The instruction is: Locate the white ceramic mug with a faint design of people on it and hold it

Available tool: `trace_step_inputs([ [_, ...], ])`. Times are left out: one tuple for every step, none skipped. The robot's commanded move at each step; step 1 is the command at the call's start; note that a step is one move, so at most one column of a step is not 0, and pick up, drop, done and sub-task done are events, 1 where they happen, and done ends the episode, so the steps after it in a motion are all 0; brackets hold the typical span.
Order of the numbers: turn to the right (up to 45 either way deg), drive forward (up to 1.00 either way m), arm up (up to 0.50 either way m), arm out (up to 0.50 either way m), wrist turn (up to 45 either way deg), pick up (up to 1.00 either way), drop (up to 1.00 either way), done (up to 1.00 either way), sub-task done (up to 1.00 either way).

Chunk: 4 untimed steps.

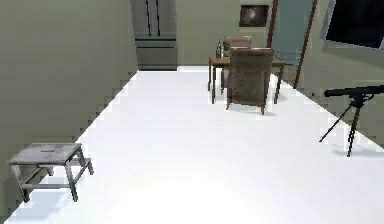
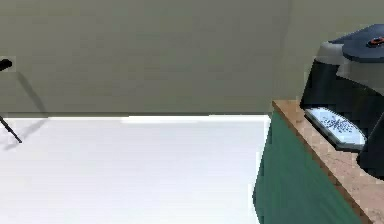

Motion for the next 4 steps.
trace_step_inputs([
  [0.0, 0.1, 0.0, 0.0, 0.0, 0.0, 0.0, 0.0, 0.0],
  [-45.0, 0.0, 0.0, 0.0, 0.0, 0.0, 0.0, 0.0, 0.0],
  [-42.0, 0.0, 0.0, 0.0, 0.0, 0.0, 0.0, 0.0, 0.0],
  [0.0, 0.3, 0.0, 0.0, 0.0, 0.0, 0.0, 0.0, 0.0],
])
